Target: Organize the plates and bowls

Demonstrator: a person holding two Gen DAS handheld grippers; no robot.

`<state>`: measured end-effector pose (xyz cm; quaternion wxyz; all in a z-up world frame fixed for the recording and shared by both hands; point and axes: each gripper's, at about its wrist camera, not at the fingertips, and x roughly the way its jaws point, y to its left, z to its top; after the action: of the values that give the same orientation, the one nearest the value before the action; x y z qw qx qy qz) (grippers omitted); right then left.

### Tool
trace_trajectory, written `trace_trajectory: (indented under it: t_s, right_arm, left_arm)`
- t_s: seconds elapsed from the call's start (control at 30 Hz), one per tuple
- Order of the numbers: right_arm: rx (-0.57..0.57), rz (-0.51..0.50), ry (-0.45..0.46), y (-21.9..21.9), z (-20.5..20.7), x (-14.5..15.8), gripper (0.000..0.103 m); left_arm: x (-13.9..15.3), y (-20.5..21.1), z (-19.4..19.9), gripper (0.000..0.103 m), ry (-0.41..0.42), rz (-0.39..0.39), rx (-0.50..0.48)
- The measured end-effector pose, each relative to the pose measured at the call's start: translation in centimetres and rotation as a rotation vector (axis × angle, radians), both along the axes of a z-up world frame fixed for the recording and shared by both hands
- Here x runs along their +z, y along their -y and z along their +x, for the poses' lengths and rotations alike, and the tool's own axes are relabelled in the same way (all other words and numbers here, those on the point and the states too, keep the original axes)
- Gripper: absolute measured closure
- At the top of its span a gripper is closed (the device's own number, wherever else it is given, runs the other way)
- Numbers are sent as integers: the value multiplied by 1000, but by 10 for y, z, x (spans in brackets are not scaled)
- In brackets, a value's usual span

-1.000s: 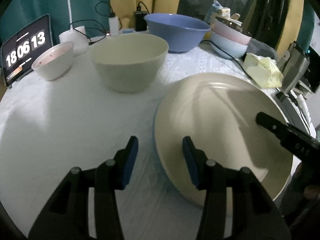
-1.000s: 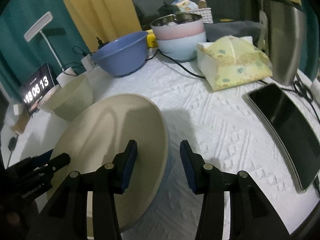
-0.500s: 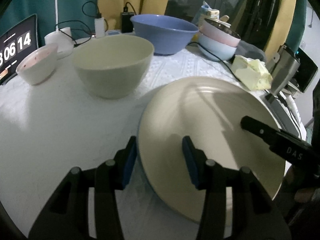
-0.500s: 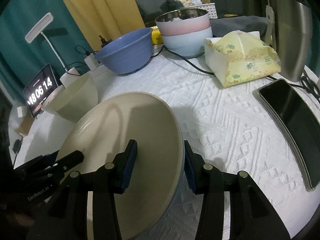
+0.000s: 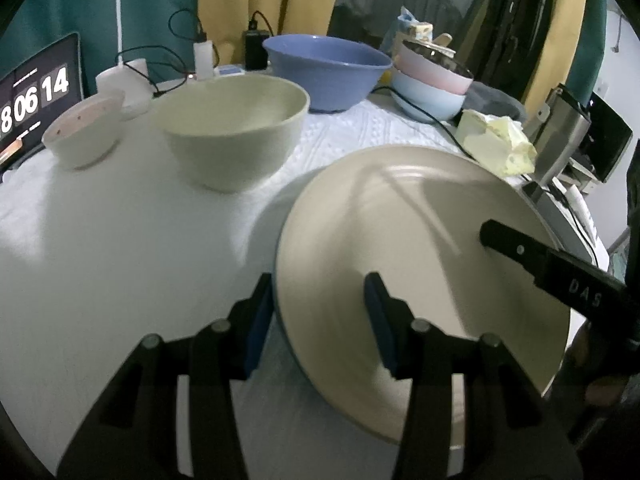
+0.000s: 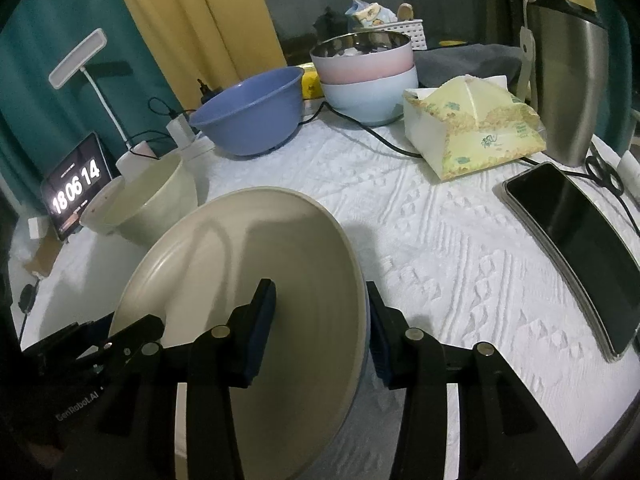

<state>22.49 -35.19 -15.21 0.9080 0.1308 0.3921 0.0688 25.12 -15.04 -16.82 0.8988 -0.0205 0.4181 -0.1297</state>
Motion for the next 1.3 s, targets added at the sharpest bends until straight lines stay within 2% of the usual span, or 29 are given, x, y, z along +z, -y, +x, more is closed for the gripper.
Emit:
trace_trajectory:
  t_s: [0.4,0.7,0.93,1.3]
  right_arm:
    - [39,-19,24,-32,-13,14,57]
    - [87,-31,30,-70,-17,18,57]
    - [137,-57,29,-104,-13,20,57]
    - [215,-74,36,-159,2,27,57]
  left_arm:
    - [9,-35,-21,56,21,-18,45]
    - [10,-76,-31,56,18,-32,93]
    - [8,-113,-34,56,3,-64,146]
    - [9,-164,-34,56,28,-82,223]
